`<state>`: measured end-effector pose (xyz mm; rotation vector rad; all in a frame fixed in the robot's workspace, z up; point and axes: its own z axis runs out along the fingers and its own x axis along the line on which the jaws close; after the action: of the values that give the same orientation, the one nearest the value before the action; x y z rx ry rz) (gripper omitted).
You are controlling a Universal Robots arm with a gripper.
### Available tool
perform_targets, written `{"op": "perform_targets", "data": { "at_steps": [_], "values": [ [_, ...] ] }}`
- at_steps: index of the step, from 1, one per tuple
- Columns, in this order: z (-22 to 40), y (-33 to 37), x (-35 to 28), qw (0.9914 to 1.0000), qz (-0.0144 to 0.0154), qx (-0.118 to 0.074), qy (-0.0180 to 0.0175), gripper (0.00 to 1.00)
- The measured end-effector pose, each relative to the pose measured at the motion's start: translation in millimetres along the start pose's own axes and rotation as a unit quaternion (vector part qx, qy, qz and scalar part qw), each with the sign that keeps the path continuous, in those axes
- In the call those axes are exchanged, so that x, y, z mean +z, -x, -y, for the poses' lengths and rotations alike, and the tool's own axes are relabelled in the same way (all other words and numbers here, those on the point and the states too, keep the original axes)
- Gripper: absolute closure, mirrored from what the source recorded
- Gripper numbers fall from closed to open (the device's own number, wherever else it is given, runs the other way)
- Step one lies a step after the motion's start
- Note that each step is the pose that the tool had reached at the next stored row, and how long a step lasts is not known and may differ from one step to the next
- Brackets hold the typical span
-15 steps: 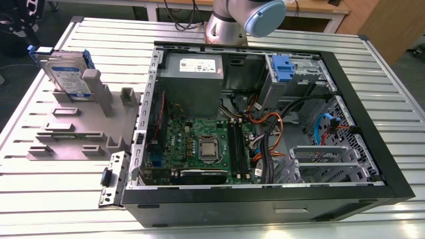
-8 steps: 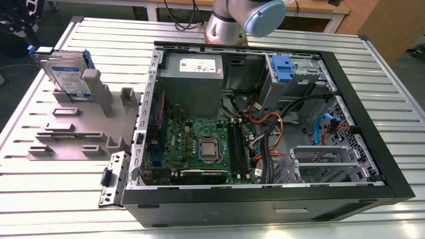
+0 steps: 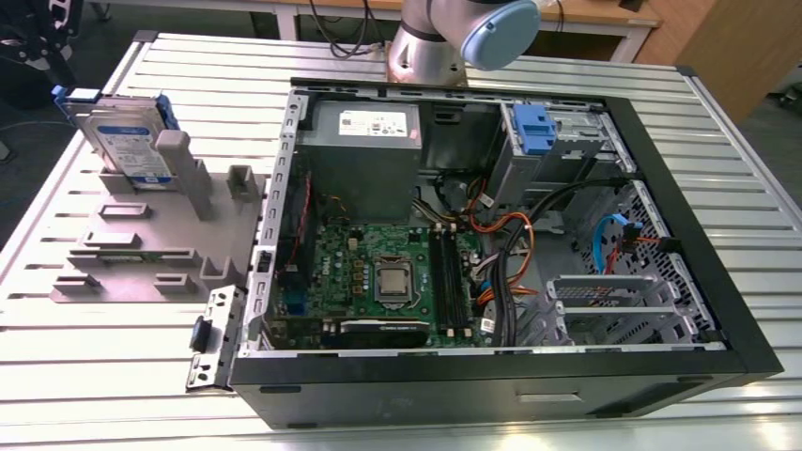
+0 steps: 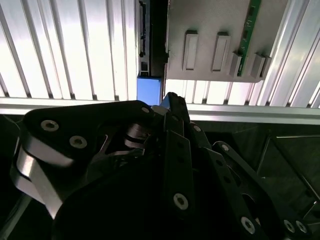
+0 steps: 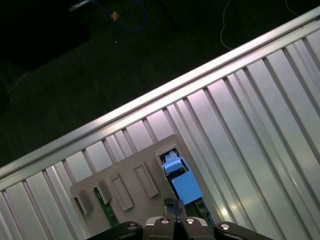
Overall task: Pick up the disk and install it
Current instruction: 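Pick up the disk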
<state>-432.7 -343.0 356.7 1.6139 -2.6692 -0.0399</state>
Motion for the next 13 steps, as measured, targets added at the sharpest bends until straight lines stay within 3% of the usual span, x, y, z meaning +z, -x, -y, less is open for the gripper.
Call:
{"op": "perform_targets", "data": {
  "at_steps": [8, 10, 13],
  "values": [
    [0.0, 0.0, 0.1, 0.99974, -0.0006, -0.023, -0.0006, 0.89],
    [-0.1, 0.0, 0.2, 0.99964, 0.0008, -0.026, -0.0037, 0.89],
    [-0.2, -0.1, 0.5, 0.99951, 0.0062, -0.029, -0.0110, 0.89]
  ]
}}
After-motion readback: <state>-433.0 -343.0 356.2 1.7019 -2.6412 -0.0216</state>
